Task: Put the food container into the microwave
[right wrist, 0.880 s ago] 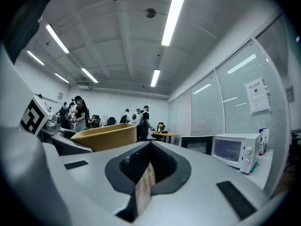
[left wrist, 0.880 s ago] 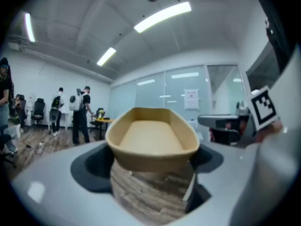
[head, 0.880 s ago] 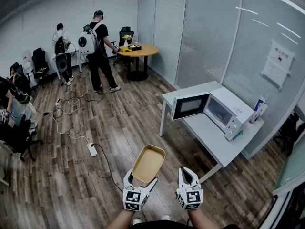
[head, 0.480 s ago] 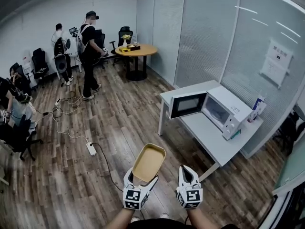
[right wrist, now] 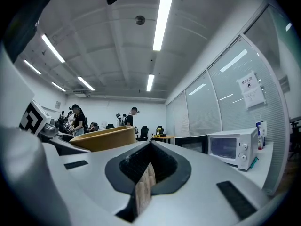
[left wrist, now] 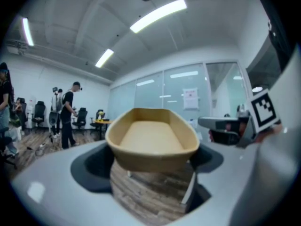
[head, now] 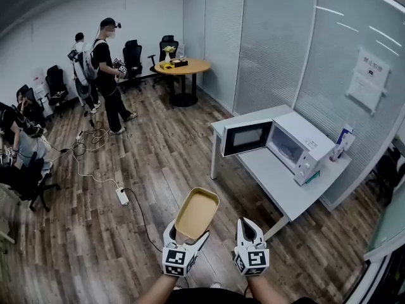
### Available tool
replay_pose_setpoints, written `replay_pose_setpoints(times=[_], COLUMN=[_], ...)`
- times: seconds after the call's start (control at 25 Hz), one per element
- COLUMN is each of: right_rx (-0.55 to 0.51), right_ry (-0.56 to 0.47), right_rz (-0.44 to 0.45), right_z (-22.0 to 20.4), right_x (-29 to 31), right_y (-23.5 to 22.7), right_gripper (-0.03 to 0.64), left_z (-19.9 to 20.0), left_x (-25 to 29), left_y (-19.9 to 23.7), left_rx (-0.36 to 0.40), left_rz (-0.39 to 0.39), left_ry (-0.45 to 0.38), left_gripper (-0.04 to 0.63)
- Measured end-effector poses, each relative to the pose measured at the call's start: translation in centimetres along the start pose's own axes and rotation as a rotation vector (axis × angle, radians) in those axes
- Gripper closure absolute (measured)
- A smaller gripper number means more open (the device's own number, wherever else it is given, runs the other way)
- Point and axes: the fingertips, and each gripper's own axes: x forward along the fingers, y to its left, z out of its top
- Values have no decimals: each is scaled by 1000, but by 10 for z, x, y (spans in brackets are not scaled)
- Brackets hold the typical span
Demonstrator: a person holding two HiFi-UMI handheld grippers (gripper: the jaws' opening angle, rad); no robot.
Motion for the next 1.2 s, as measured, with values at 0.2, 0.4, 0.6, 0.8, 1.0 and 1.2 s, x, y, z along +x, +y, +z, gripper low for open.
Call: replay_pose_setpoints(times=[0.2, 0.4, 0.6, 0.8, 1.0, 1.2], right_rx=[2, 22, 31, 18, 2, -8], right_ry=[19, 34, 39, 41, 36, 35], right_rz=[45, 37, 29, 29, 16, -2], right_z=[-6, -14, -19, -22, -17, -15], right_x=[-18, -26, -23, -8, 17, 50], right_y=[-17, -38, -48, -57, -62, -66], right_gripper=[618, 618, 618, 618, 618, 618], left_z=[5, 11, 8, 7, 11, 13], left_x=[0, 5, 16, 36, 59, 85], left_y=[-25, -39, -37, -29, -16, 2], left_rx=[-13, -11, -16, -14, -9, -5], left_rz=[33, 42, 51, 49, 30, 8], left_ry=[-18, -21, -9, -13, -16, -13], left_gripper=[101, 101, 101, 101, 101, 101])
